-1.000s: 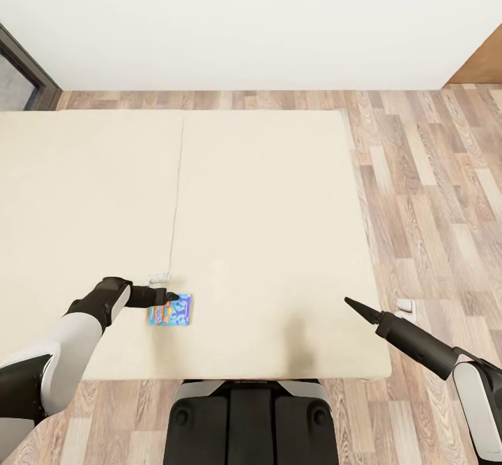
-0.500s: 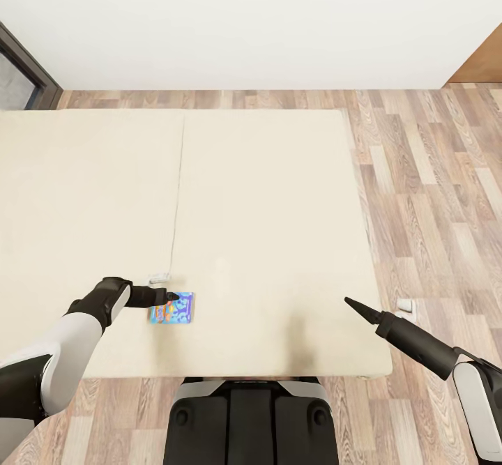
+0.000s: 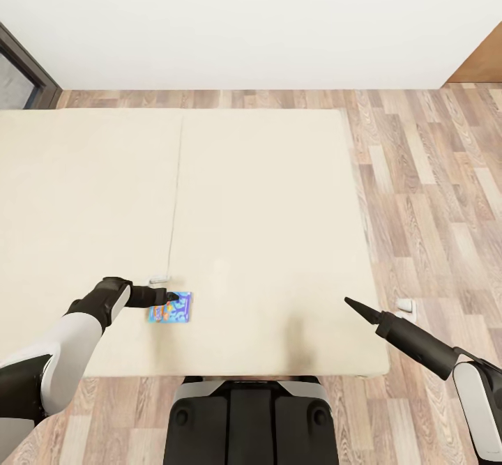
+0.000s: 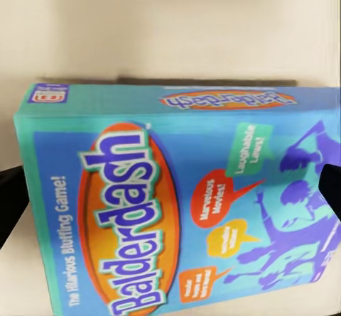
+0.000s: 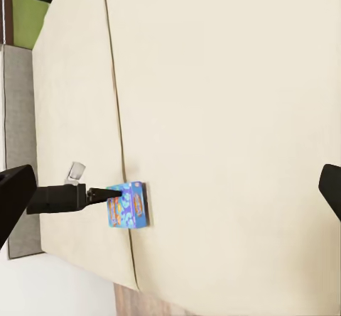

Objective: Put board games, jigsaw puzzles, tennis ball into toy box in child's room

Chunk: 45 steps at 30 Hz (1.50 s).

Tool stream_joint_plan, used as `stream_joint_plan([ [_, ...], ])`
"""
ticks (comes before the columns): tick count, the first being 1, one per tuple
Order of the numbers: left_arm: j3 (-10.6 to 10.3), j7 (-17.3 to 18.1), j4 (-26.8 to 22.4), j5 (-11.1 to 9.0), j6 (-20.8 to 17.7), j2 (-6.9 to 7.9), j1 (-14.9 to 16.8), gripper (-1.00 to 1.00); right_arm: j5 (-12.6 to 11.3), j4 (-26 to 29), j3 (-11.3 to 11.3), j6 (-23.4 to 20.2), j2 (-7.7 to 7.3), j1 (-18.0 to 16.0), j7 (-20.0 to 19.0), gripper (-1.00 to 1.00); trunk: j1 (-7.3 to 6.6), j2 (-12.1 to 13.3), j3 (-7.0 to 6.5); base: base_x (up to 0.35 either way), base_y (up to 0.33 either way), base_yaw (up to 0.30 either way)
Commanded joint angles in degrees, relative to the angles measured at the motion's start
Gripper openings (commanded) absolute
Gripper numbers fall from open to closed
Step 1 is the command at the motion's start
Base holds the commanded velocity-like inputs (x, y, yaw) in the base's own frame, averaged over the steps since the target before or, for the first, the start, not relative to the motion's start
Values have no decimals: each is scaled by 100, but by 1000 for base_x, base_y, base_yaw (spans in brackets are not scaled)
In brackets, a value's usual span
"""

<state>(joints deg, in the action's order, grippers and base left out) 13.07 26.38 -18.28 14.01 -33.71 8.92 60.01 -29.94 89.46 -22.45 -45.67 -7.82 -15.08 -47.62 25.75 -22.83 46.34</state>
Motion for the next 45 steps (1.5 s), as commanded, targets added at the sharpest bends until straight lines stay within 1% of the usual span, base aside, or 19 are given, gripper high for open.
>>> stream_joint_plan([
  [1, 47, 43, -9, 58, -31, -4, 2, 100, -12, -1, -5, -31, 0, -3, -11, 100, 3, -9, 6, -1, -166, 0],
  [14, 51, 39, -9, 58, -47, -13, 2, 100, -12, 0, -5, -30, 1, -2, -11, 100, 3, -9, 6, -15, -114, 0],
  [16, 51, 38, -9, 67, -73, -58, 2, 100, -4, -7, -19, -21, 65, -3, -4, 100, 3, -9, 6, 0, 0, 0],
  [21, 48, 35, -9, 62, -68, -63, 2, 100, -4, -7, -21, -21, 90, -3, -13, 100, 3, -9, 6, 0, 0, 0],
  [30, 52, 34, -9, 63, -66, -59, 2, 100, -12, -7, -15, -23, 47, -3, -34, 100, 3, -9, 6, 0, -3, 0],
  [45, 55, 34, -9, 60, -74, -65, 2, 100, -12, -7, -13, -21, 43, -3, -45, 100, 3, -9, 6, 0, -119, 0],
])
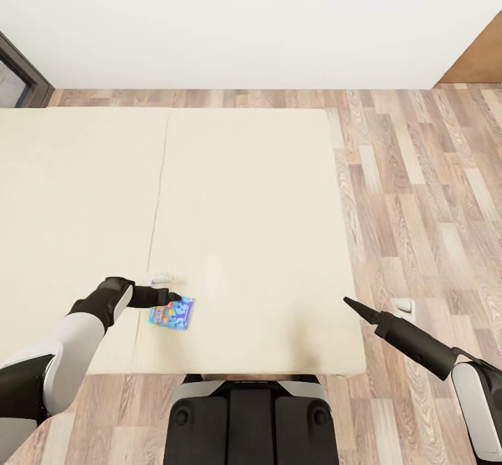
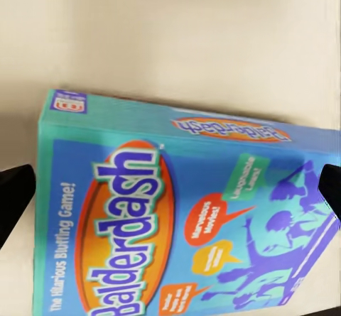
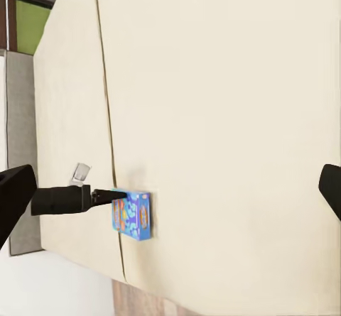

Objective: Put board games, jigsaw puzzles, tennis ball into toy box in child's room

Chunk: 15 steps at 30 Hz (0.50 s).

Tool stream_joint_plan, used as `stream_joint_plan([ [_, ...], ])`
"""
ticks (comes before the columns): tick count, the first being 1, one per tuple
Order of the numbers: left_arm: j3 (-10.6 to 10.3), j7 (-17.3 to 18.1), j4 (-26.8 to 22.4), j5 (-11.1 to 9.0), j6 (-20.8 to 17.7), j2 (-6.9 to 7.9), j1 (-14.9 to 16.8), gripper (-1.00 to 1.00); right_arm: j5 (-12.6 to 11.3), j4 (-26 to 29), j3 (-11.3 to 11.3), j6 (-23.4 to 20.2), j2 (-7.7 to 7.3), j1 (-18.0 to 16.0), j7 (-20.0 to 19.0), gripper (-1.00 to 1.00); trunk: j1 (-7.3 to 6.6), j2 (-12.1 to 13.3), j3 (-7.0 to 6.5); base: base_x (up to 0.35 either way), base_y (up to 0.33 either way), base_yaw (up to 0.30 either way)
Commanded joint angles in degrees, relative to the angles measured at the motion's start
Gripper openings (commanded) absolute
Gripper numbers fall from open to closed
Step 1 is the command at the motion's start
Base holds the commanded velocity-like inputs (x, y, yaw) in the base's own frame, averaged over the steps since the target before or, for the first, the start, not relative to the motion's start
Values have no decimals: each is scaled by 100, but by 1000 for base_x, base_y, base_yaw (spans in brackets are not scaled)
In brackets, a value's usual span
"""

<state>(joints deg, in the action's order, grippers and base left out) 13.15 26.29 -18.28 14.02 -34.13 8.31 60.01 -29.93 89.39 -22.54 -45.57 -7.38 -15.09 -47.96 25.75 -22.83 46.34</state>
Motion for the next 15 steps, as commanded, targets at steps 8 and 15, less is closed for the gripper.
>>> stream_joint_plan([
  [8, 47, 37, -9, 57, -40, -4, 2, 100, -13, -1, -5, -31, -1, -3, -12, 100, 3, -9, 6, 0, -256, 0],
  [15, 49, 42, -9, 57, -41, -3, 2, 100, -13, -1, -5, -31, -1, -3, -12, 100, 3, -9, 6, 0, -105, 0],
])
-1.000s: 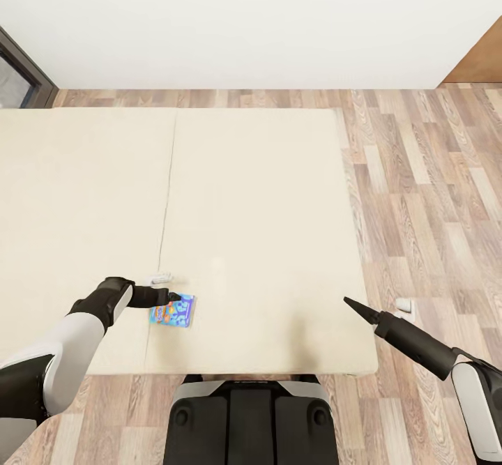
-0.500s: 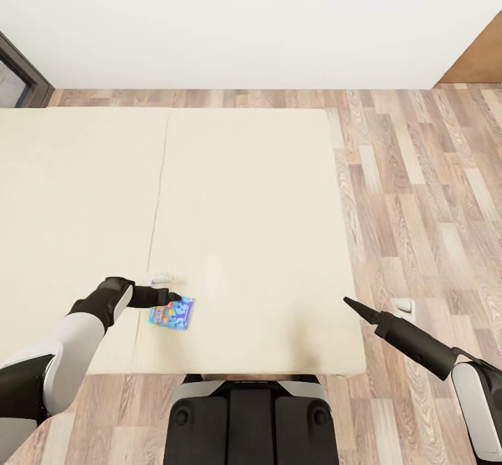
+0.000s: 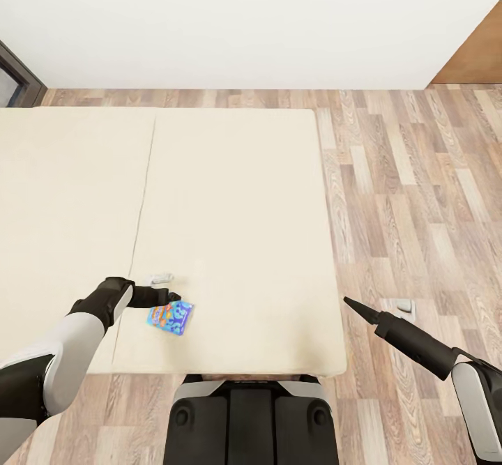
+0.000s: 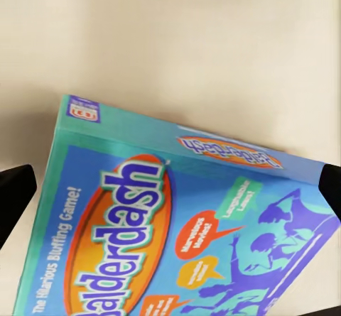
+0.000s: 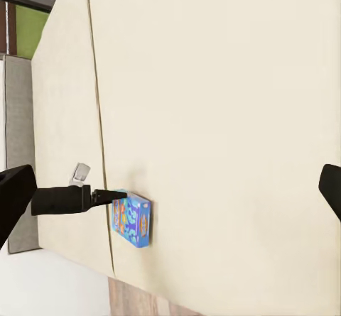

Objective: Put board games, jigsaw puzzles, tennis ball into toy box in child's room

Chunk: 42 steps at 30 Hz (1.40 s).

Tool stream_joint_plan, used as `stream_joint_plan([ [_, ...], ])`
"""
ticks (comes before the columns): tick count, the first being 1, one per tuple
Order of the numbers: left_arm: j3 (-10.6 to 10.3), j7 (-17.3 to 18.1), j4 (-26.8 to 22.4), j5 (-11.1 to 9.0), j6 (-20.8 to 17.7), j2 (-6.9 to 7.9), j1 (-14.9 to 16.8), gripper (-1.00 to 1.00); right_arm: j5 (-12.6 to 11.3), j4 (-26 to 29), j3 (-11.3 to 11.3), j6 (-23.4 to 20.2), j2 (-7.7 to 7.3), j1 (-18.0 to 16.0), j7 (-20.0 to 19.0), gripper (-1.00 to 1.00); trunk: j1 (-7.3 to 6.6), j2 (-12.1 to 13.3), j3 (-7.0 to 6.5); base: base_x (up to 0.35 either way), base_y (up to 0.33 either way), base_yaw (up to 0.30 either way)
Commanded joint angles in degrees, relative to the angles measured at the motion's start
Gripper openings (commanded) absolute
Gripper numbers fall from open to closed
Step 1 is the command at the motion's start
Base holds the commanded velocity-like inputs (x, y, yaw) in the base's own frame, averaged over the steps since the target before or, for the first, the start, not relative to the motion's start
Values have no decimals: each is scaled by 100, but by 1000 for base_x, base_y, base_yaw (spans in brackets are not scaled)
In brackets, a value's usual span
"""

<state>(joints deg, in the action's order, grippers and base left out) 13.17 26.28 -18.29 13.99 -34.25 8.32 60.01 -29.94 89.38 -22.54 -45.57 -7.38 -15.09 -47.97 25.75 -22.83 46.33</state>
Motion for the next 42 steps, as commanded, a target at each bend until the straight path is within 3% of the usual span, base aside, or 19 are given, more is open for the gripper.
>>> stream_joint_plan([
  [1, 48, 43, -8, 60, -29, -4, 2, 100, -12, 1, -5, -31, 0, -3, -10, 100, 3, -9, 6, 0, -16, 0],
  [42, -59, 35, 5, 158, -356, 14, 0, 100, -12, 1, -5, -32, 0, -3, -17, 100, 3, -9, 6, 0, -1, 0],
])
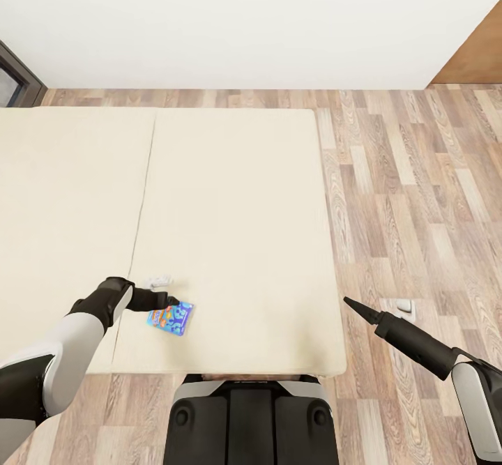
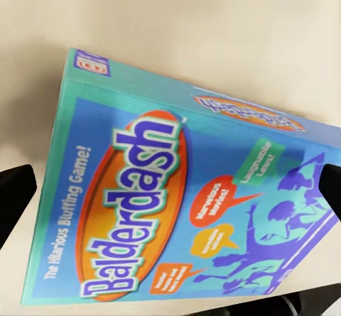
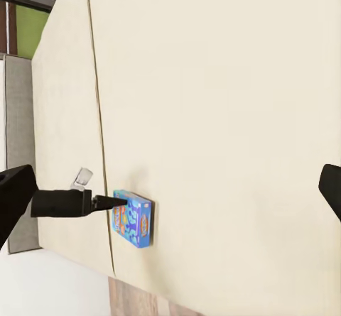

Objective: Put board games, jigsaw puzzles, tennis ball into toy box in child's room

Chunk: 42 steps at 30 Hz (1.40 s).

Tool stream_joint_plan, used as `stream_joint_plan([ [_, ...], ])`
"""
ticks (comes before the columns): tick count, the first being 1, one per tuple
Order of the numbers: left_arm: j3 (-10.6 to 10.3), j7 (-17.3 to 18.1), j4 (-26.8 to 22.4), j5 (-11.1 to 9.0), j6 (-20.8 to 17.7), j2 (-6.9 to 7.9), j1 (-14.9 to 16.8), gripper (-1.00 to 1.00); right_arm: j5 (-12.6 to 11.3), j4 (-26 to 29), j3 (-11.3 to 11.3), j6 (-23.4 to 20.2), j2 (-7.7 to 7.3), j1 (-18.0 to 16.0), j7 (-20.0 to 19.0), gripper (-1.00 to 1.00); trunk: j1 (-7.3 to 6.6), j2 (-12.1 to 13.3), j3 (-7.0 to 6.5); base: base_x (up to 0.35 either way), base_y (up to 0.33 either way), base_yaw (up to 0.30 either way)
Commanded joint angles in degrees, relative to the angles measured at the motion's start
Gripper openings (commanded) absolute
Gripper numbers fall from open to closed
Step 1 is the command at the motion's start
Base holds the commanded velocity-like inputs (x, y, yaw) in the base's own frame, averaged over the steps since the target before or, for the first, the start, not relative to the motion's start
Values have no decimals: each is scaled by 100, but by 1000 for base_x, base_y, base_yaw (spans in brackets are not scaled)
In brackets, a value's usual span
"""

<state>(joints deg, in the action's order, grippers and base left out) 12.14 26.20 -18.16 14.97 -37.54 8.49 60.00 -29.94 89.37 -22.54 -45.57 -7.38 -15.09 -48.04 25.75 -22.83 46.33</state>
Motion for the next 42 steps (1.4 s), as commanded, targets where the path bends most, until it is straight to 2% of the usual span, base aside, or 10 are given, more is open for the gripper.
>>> stream_joint_plan([
  [1, 38, 40, -6, 63, -29, -4, -1, 100, -12, 1, -5, -31, 0, -3, -8, 100, 3, -9, 6, 0, 0, 0],
  [9, 21, 35, 11, 67, -33, -6, -5, 100, -12, 1, -5, -32, 0, -3, -8, 100, 3, -9, 6, 0, -6, 0],
  [27, 32, 42, 32, 63, -68, -16, -5, 100, -4, 1, -5, -32, 0, -3, -4, 100, 3, -9, 6, -6, -140, 0],
  [42, 33, 40, 39, 56, -78, -14, -13, 100, -10, 1, -5, -39, -3, -3, -12, 100, 3, -9, 6, -1, -33, 0],
])
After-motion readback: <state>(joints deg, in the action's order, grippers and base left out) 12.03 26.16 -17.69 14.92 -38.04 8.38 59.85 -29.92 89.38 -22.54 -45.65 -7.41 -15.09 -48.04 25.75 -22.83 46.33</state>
